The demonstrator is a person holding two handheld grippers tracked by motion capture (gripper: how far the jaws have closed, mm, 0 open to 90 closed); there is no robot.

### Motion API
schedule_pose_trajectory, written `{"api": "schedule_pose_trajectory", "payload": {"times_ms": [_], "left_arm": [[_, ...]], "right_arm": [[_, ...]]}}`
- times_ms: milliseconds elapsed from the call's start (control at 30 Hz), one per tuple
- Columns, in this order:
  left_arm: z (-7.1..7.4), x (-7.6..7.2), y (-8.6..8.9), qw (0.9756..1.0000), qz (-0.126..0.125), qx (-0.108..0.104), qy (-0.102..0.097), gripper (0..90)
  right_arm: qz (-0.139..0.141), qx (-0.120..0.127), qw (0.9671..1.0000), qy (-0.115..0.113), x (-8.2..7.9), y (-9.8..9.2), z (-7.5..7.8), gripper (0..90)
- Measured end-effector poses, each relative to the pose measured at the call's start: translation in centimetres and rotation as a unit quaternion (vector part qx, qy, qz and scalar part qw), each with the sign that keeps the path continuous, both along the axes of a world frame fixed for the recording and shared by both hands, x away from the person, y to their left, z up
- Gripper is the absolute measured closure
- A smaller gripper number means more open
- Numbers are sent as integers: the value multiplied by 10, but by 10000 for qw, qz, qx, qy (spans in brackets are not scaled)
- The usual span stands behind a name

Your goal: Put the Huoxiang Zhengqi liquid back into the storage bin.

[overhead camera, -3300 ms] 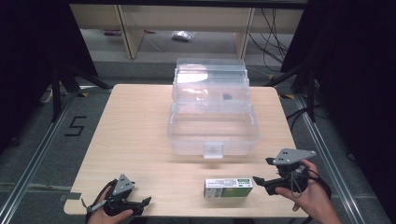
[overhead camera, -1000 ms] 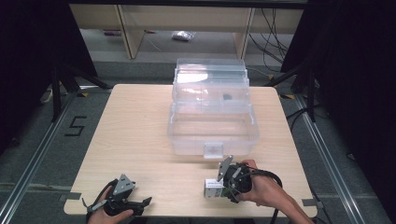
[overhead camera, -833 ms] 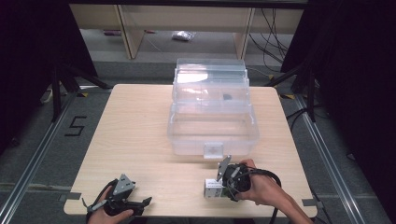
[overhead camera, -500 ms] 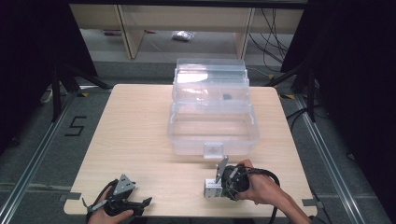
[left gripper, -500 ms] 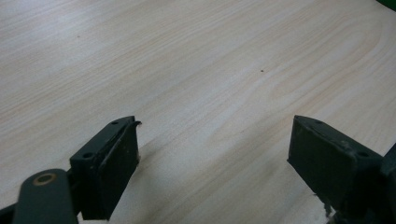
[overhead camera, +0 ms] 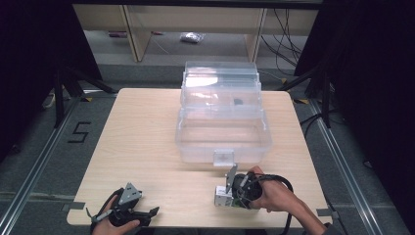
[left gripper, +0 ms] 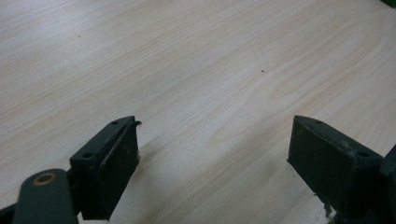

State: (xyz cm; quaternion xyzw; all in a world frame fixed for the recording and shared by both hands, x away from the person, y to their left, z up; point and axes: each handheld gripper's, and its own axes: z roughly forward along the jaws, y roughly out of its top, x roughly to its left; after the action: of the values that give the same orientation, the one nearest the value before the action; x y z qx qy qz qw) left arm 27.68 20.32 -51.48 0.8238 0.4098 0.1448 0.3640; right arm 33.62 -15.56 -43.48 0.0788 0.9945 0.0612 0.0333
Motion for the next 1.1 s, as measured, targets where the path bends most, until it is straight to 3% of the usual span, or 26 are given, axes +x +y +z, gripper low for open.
{"api": "schedule_pose_trajectory", "payload": {"times_ms": [67,133,167,200,267,333,433,467,500,600,633,667,700,733,800,833,900,933,1000,1033,1067,1100], "left_arm": [[1,0,-1,10000,20,-55,15,156],[1,-1,0,10000,-45,60,55,156],[0,0,0,10000,11,47,21,156],[1,0,1,10000,-16,58,0,156],[2,0,1,9999,-91,138,49,156],[1,0,1,9999,-15,114,24,156],[2,0,2,9998,-100,154,48,156],[2,0,2,9998,-115,153,46,156],[2,0,2,9999,-82,136,68,156],[1,0,2,9999,-85,99,19,156],[2,1,2,9998,-139,167,44,156],[0,0,0,10000,7,78,26,156],[2,0,2,9998,-81,155,61,156],[2,0,2,9998,-81,155,61,156],[2,0,2,9998,-96,155,69,156],[2,0,1,9998,-96,154,68,156],[1,0,1,9999,-35,127,49,156],[2,0,1,9999,-68,139,61,156],[1,0,1,9999,-40,132,41,156],[1,0,1,9999,-40,132,41,156],[1,0,1,9999,-26,135,47,156],[1,0,2,9999,-76,121,37,156]], "right_arm": [[-59,-6,10000,-10,0,0,3,644],[-61,-21,10000,-21,0,0,7,644],[146,-7,9999,-43,3,0,9,644],[154,7,9999,-56,4,-1,11,645],[21,41,10000,-33,3,-2,16,645],[22,82,10000,16,4,-3,21,645],[15,56,10000,13,6,-4,26,645],[302,150,9994,-59,11,-5,31,645],[94,140,9999,3,9,-6,33,645],[111,126,9998,-68,12,-8,44,645],[243,156,9996,-80,14,-9,45,645],[306,214,9993,-96,16,-9,47,645],[222,131,9996,-127,16,-11,50,645],[303,215,9993,-77,17,-11,52,645],[87,149,9998,-66,16,-12,56,644],[250,191,9995,-90,19,-12,57,645],[83,189,9998,-62,18,-14,61,645],[320,186,9992,-131,22,-15,63,645],[87,177,9998,-81,21,-16,68,645],[155,124,9997,-117,23,-17,71,645],[340,222,9991,-149,27,-18,72,645],[129,232,9996,-107,25,-18,75,645]]}}
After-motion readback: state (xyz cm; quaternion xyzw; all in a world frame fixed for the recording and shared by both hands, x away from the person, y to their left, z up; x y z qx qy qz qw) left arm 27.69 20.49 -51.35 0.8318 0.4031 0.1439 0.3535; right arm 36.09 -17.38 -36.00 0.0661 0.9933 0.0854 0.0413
